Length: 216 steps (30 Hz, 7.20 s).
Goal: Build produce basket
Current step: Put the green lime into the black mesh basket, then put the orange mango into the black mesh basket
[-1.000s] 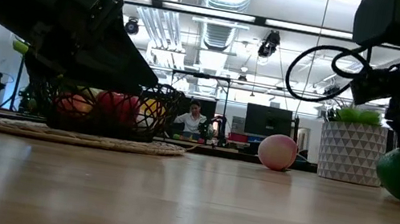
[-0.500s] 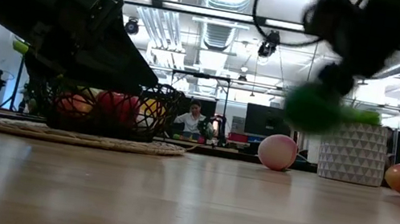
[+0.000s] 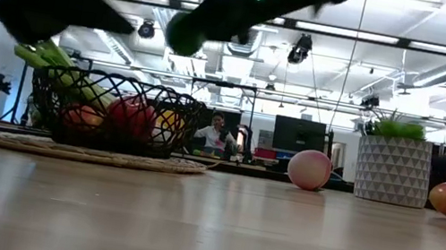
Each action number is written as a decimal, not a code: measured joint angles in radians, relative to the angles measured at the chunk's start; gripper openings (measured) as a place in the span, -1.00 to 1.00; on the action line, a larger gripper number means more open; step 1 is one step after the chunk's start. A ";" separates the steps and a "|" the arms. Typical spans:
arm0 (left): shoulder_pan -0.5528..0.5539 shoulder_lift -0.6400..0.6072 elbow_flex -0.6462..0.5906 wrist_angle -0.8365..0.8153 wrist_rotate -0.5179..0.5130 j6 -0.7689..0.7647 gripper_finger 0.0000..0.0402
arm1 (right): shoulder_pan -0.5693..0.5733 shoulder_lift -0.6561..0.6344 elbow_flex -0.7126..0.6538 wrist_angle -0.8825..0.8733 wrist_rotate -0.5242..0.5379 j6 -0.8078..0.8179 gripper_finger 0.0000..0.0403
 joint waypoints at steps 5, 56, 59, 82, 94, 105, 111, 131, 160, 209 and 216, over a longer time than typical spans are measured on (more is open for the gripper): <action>-0.100 -0.061 0.000 0.003 -0.128 0.040 -0.15 | -0.094 0.257 0.279 -0.004 0.002 -0.052 0.54; -0.159 -0.045 -0.015 0.008 -0.302 0.031 -0.15 | -0.222 0.607 0.884 -0.439 -0.210 -0.199 0.88; -0.159 -0.045 -0.015 0.008 -0.326 0.038 -0.15 | -0.236 0.612 0.884 -0.438 -0.201 -0.152 0.88; -0.147 -0.045 -0.034 0.008 -0.340 0.031 -0.15 | -0.229 0.652 0.880 -0.424 -0.147 -0.279 0.88; -0.126 -0.051 -0.034 0.007 -0.439 0.031 -0.15 | -0.200 0.652 0.883 -0.478 -0.046 -0.361 0.90; 0.001 -0.449 -0.065 0.009 -0.670 0.421 -0.15 | -0.208 0.598 0.884 -0.532 -0.272 -0.431 0.90; 0.142 -0.607 -0.172 0.008 -0.558 0.490 -0.15 | -0.217 0.578 0.882 -0.551 -0.315 -0.424 0.90; 0.151 -0.305 -0.187 0.010 -0.374 0.376 -0.15 | -0.084 -0.041 0.281 -0.828 -0.205 -0.282 0.89; 0.171 0.246 0.124 0.114 -0.288 0.370 -0.15 | 0.234 -0.724 -0.650 -1.340 0.164 1.065 0.89; 0.175 0.217 0.138 0.167 -0.240 0.412 -0.15 | 0.245 -0.599 -0.913 0.060 0.002 0.403 0.35; 0.203 0.205 0.134 0.268 -0.235 0.455 -0.15 | 0.344 -0.560 -1.112 0.867 0.006 0.356 0.34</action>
